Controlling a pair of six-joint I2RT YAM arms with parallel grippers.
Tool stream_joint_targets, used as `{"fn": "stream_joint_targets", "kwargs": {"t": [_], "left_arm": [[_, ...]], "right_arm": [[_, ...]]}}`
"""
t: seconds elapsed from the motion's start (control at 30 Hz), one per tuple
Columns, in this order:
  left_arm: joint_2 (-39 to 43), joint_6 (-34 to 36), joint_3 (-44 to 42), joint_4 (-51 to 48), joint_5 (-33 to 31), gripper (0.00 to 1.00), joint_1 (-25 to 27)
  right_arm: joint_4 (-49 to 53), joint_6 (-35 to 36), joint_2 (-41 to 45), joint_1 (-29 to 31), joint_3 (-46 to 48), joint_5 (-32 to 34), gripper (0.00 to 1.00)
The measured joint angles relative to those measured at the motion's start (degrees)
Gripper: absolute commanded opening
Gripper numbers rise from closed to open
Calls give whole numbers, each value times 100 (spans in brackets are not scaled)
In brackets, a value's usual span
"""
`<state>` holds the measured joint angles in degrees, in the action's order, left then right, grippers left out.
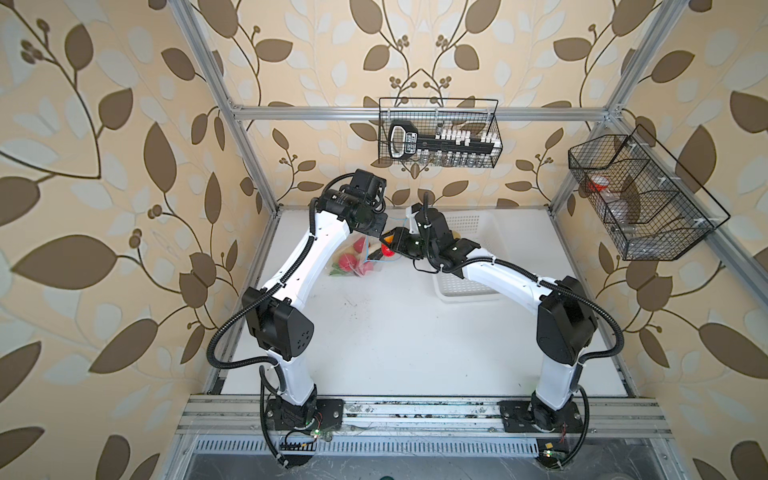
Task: Place the food in the zip-top bag and seal the zipper
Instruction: 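Carry the mango with the right gripper toward the bag mouth by the left gripper, then lower the mango into the bag and open the right gripper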
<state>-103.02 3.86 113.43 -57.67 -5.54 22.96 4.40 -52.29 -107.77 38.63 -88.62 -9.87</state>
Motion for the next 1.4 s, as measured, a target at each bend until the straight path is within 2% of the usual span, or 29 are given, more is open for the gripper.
{"fn": "stream_joint_targets", "kwargs": {"t": [0.4, 0.67, 1.0, 1.23, 1.4], "left_arm": [[0, -74, 20, -26, 9, 0, 24], [46, -90, -74, 7, 9, 0, 39], [201, -94, -317, 50, 50, 0, 39], [216, -103, -321, 57, 59, 0, 39], [216, -105, -385, 92, 59, 0, 39]], "right_arm": [[271, -216, -348, 0, -457, 7, 44], [461, -343, -485, 26, -693, 238, 42], [706, -345, -706, 125, -890, 428, 43], [754, -330, -789, 188, -1014, 435, 68], [833, -326, -787, 192, -1016, 468, 71]]}}
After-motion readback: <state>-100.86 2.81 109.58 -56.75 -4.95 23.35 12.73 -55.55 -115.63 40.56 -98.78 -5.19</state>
